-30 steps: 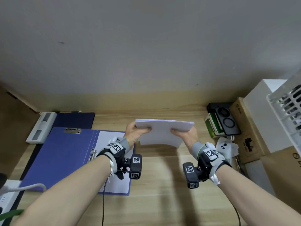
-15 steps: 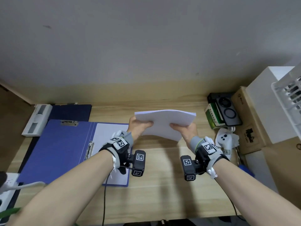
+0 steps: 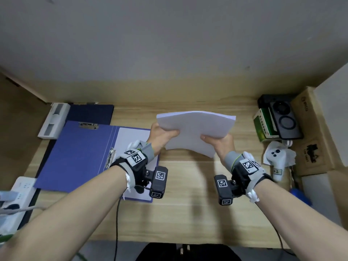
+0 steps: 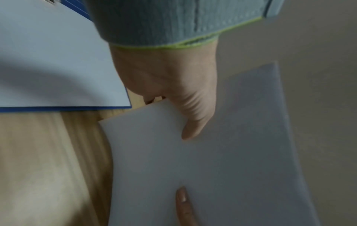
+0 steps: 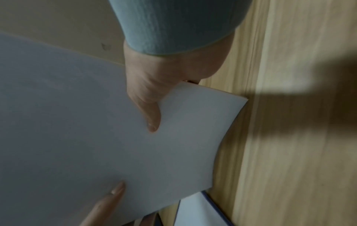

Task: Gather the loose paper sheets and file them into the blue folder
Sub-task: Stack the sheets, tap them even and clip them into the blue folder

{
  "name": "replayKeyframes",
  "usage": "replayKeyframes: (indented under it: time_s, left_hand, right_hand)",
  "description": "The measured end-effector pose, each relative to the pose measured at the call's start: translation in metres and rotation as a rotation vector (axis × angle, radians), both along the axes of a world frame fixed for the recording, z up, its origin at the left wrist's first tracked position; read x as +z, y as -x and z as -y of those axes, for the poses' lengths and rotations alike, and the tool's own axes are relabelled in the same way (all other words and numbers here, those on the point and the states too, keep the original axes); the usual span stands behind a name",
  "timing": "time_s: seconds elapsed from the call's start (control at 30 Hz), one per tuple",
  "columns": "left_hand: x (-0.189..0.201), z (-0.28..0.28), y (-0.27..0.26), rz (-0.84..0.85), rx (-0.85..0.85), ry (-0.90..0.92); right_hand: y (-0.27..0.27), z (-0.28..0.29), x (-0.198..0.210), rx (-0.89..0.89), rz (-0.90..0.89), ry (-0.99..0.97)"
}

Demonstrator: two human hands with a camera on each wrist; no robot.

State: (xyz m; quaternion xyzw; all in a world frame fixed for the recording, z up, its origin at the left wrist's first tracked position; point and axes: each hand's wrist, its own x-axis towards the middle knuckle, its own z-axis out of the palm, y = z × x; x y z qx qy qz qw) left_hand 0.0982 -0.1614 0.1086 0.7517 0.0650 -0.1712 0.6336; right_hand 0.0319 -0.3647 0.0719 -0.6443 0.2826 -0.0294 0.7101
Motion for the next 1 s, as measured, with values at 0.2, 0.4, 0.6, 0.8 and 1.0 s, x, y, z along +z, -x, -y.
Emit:
replayKeyframes:
  time_s: [0.2,0.4,0.6,0.8,1.0]
  left_hand:
    - [-0.005,-0.012,0.001,-0.021,0.037,-0.005]
    - [0.009,-0.041,-0.012,-0.104,-0.08,0.046]
    - [0.008,-0.111,-0.04,-0.187,-0.23,0.071]
    - [-0.038,-0.209,-0.055,-0.28,-0.385,-0.005]
    - [-0.085,-0.272,-0.042,-0.364,-0.269,-0.085]
  right_hand:
    - [-0.011,-0.011,-0.003,0.031,-0.017,-0.006]
    - [-0.025,-0.022,0.009,0.012,-0.033,-0.002]
    - [-0.049,-0.087,0.01,-0.034,-0.066,-0.092]
    - [-0.045,-0.179,-0.013,0.031,-0.248,-0.066]
    - [-0.028,-0.236,-0.04,-0.022,-0.351,-0.089]
